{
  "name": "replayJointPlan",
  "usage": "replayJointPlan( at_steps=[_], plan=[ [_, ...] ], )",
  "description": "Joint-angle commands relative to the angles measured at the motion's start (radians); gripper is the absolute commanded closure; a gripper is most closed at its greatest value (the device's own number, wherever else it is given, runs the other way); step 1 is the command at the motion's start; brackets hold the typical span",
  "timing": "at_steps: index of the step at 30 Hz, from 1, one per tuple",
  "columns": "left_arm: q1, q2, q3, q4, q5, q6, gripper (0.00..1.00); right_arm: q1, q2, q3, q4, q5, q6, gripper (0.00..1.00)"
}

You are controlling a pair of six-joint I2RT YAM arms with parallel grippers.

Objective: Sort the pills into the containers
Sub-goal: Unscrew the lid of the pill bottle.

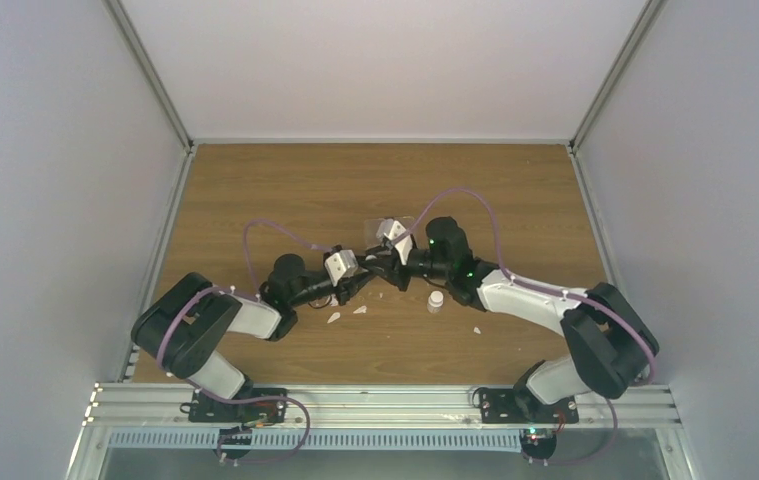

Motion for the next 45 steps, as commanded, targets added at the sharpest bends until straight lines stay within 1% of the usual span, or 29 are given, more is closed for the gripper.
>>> replayJointPlan(
  at_steps=[1, 4, 9, 11, 12, 13, 14, 15, 17, 18, 20, 22, 24, 27, 31, 36, 45],
  plan=[
    [0.039, -0.042, -0.010, 0.005, 0.337, 0.071, 0.40, -0.024, -0.100, -0.048, 0.066, -0.200, -0.087, 0.48],
    [0.045, -0.075, 0.010, -0.084, 0.466, 0.119, 0.40, -0.044, -0.144, -0.062, 0.049, -0.310, -0.130, 0.48],
    [0.045, -0.120, 0.047, -0.213, 0.631, 0.190, 0.41, -0.052, -0.187, -0.064, -0.010, -0.528, -0.238, 0.48],
    [0.045, -0.136, 0.042, -0.211, 0.632, 0.188, 0.41, -0.055, -0.195, -0.058, -0.050, -0.591, -0.288, 0.48],
    [0.045, -0.142, 0.038, -0.211, 0.617, 0.186, 0.41, -0.055, -0.198, -0.056, -0.059, -0.592, -0.290, 0.46],
    [0.044, -0.149, 0.034, -0.205, 0.596, 0.180, 0.41, -0.055, -0.202, -0.057, -0.057, -0.576, -0.279, 0.44],
    [0.043, -0.153, 0.028, -0.197, 0.561, 0.171, 0.41, -0.055, -0.206, -0.059, -0.045, -0.548, -0.259, 0.36],
    [0.041, -0.157, 0.022, -0.178, 0.523, 0.153, 0.41, -0.055, -0.211, -0.064, -0.031, -0.514, -0.238, 0.27],
    [0.036, -0.161, 0.010, -0.142, 0.414, 0.122, 0.40, -0.057, -0.216, -0.071, 0.015, -0.423, -0.173, 0.03],
    [0.034, -0.162, 0.005, -0.127, 0.366, 0.109, 0.40, -0.056, -0.216, -0.072, 0.036, -0.377, -0.144, 0.01],
    [0.030, -0.164, -0.003, -0.098, 0.257, 0.076, 0.41, -0.057, -0.212, -0.065, 0.067, -0.269, -0.067, 0.01],
    [0.022, -0.166, -0.010, -0.074, 0.145, 0.047, 0.41, -0.057, -0.208, -0.061, 0.106, -0.123, 0.004, 0.00],
    [0.013, -0.166, -0.018, -0.051, 0.057, 0.026, 0.41, -0.056, -0.192, -0.051, 0.122, -0.054, 0.073, 0.00],
    [-0.008, -0.167, -0.029, -0.025, -0.046, 0.016, 0.40, -0.055, -0.151, -0.028, 0.134, -0.017, 0.140, 0.00],
    [-0.030, -0.160, -0.023, -0.031, -0.105, 0.026, 0.41, -0.040, -0.082, 0.014, 0.127, 0.010, 0.186, 0.00],
    [-0.043, -0.144, -0.007, -0.048, -0.139, 0.037, 0.41, -0.005, -0.008, 0.073, 0.088, 0.051, 0.174, 0.00],
    [-0.047, -0.135, 0.000, -0.052, -0.180, 0.041, 0.40, 0.002, -0.005, 0.071, 0.082, 0.066, 0.163, 0.00]
  ],
)
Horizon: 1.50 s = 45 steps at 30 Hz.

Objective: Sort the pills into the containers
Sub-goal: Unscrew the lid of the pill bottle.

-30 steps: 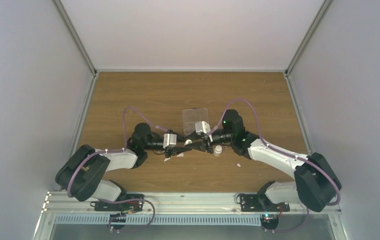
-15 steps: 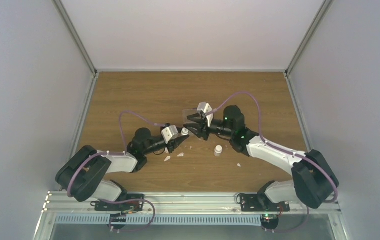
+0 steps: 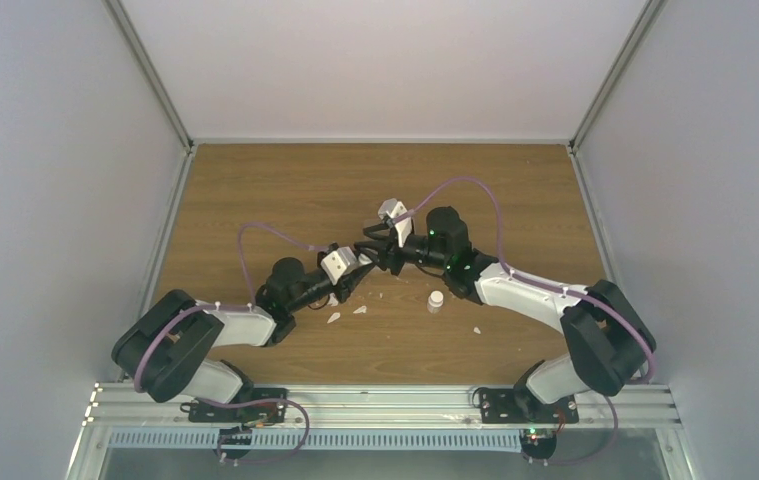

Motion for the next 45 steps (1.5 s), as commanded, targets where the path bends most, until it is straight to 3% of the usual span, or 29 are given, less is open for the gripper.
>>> replayJointPlan(
  at_steps=[1, 24, 27, 34, 42, 45],
  plan=[
    [-0.008, 0.002, 0.015, 0.056, -0.046, 0.010, 0.40, 0.004, -0.005, 0.015, 0.006, 0.029, -0.004, 0.00],
    [-0.009, -0.010, 0.001, 0.067, -0.094, 0.005, 0.38, 0.011, 0.060, 0.040, -0.035, -0.051, -0.019, 0.07],
    [-0.009, -0.011, 0.000, 0.065, -0.095, 0.007, 0.38, 0.010, 0.060, 0.040, -0.034, -0.053, -0.021, 0.12],
    [-0.007, -0.012, 0.000, 0.054, -0.096, 0.020, 0.38, 0.012, 0.032, 0.026, -0.030, -0.053, -0.035, 0.38],
    [0.005, -0.058, -0.002, -0.014, -0.025, 0.055, 0.38, 0.010, -0.012, -0.012, -0.039, -0.189, -0.234, 0.41],
    [0.026, -0.089, -0.020, -0.010, 0.038, 0.041, 0.38, 0.006, -0.033, -0.014, -0.055, -0.354, -0.308, 0.42]
  ],
)
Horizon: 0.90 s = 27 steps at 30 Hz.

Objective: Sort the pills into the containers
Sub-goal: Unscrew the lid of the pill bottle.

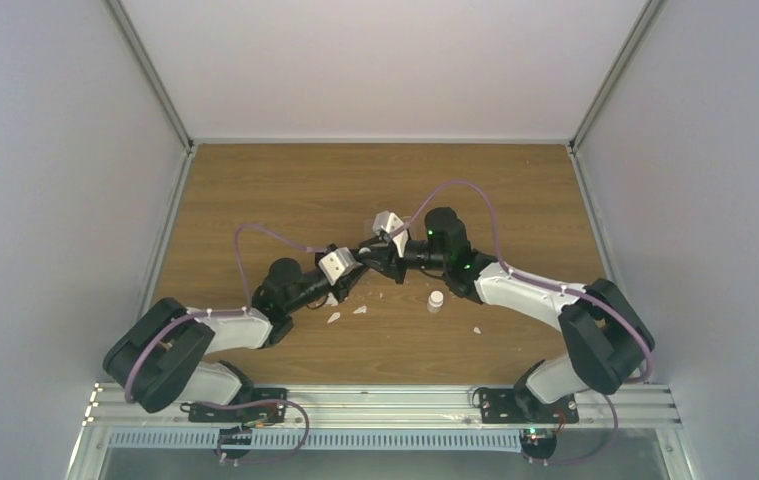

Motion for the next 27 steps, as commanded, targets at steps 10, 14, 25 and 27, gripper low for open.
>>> replayJointPlan(
  at_steps=[10, 14, 25, 27],
  plan=[
    [0.054, -0.152, -0.057, 0.013, 0.218, -0.013, 0.38, -0.005, -0.066, 0.122, -0.477, -0.749, -0.673, 0.45],
    [0.056, -0.179, -0.062, 0.000, 0.241, -0.014, 0.37, -0.034, 0.011, 0.290, -1.137, -0.931, -1.278, 0.42],
    [0.057, -0.190, -0.064, -0.013, 0.210, -0.014, 0.38, -0.255, 0.310, 0.505, -1.700, -1.175, -1.781, 0.00],
    [0.056, -0.181, -0.060, -0.013, 0.203, -0.013, 0.37, -0.264, 0.334, 0.519, -1.700, -1.175, -1.780, 0.01]
  ],
)
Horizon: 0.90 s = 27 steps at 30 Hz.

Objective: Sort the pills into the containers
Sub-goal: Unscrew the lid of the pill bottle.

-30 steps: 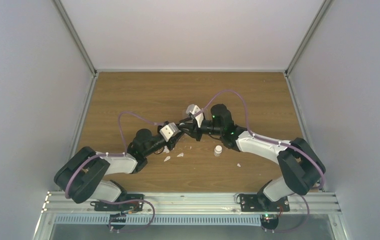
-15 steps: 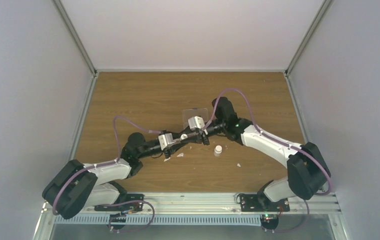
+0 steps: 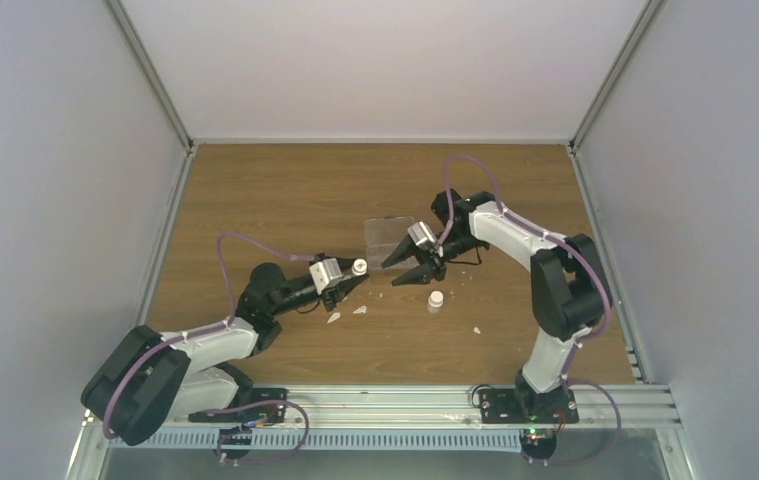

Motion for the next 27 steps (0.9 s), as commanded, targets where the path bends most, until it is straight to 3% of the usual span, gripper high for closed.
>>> replayJointPlan(
  at_steps=[1, 7, 15, 24, 26, 27],
  plan=[
    [0.004, 0.015, 0.002, 0.026, -0.081, -0.008, 0.37, -0.032, 0.060, 0.049, -0.236, -0.301, -0.197, 0.00],
    [0.004, 0.058, 0.035, 0.001, -0.112, -0.006, 0.38, -0.102, 0.100, 0.142, -0.236, -0.300, -0.109, 0.00],
    [0.003, 0.106, 0.107, -0.059, -0.170, -0.010, 0.38, -0.244, 0.324, 0.540, -0.237, -0.298, 0.199, 0.01],
    [0.003, 0.146, 0.221, -0.140, -0.189, -0.025, 0.37, -0.341, 0.555, 1.106, -0.233, -0.288, 0.740, 0.00],
    [0.003, 0.168, 0.266, -0.176, -0.176, -0.025, 0.37, -0.342, 0.608, 1.241, -0.128, -0.224, 0.977, 0.00],
    [0.002, 0.176, 0.297, -0.195, -0.172, -0.025, 0.37, -0.335, 0.600, 1.238, 0.057, -0.132, 1.174, 0.00]
  ],
)
